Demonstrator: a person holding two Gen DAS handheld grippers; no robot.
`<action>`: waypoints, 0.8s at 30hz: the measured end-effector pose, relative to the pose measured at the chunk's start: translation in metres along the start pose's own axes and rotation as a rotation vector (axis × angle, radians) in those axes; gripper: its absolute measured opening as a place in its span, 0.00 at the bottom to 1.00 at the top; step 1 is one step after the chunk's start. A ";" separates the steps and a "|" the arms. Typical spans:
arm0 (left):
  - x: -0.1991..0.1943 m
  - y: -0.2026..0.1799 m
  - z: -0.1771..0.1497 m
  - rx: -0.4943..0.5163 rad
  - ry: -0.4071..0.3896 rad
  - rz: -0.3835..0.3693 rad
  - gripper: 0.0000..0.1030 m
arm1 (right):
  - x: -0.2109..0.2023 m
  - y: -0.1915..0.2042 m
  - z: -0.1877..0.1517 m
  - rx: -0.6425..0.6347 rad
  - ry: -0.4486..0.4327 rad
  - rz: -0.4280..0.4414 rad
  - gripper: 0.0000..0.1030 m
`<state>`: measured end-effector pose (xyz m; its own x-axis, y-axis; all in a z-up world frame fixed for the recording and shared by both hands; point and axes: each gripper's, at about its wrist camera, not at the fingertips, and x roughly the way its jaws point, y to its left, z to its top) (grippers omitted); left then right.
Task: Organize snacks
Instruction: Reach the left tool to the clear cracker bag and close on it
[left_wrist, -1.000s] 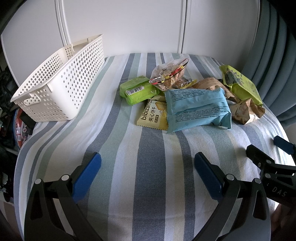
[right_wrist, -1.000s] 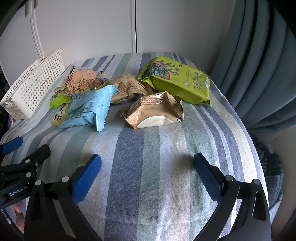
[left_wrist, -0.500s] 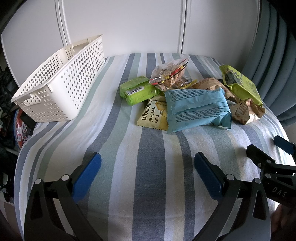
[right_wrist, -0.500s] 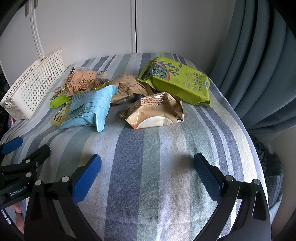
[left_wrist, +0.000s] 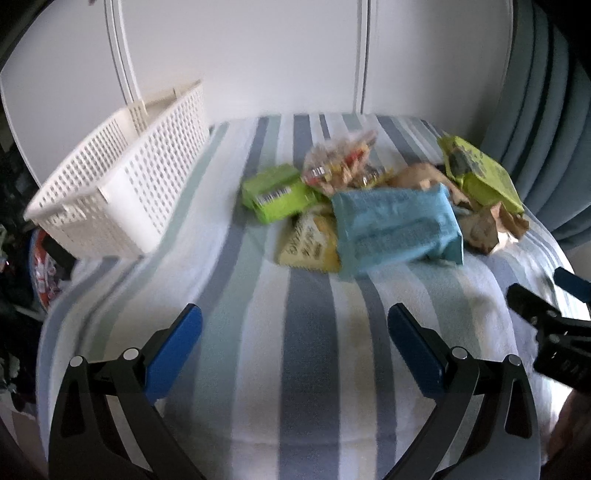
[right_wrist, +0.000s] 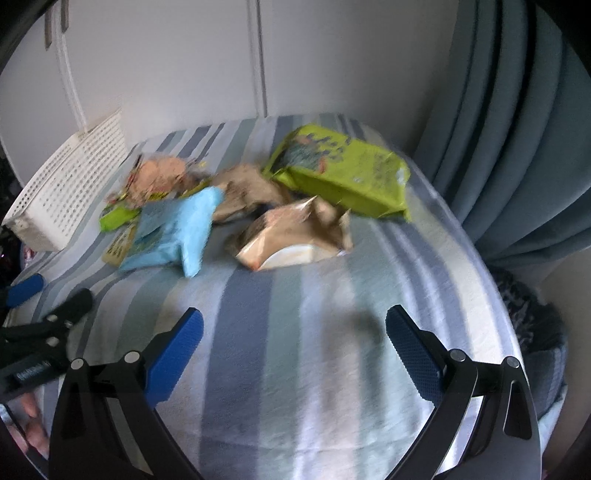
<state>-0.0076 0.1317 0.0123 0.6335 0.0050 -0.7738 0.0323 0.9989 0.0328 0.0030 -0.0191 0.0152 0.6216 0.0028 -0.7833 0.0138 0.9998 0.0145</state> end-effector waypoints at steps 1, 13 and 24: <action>-0.001 0.002 0.004 -0.002 -0.008 -0.005 0.98 | -0.001 -0.005 0.003 0.011 -0.009 0.000 0.95; 0.020 0.011 0.051 0.006 0.017 -0.129 0.98 | 0.013 -0.036 0.026 0.105 0.011 0.068 0.95; 0.066 0.000 0.106 0.017 0.035 -0.179 0.98 | 0.022 -0.030 0.021 0.088 0.028 0.079 0.95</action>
<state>0.1167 0.1276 0.0282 0.5889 -0.1708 -0.7899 0.1554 0.9831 -0.0967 0.0326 -0.0492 0.0108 0.6016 0.0831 -0.7945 0.0352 0.9909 0.1303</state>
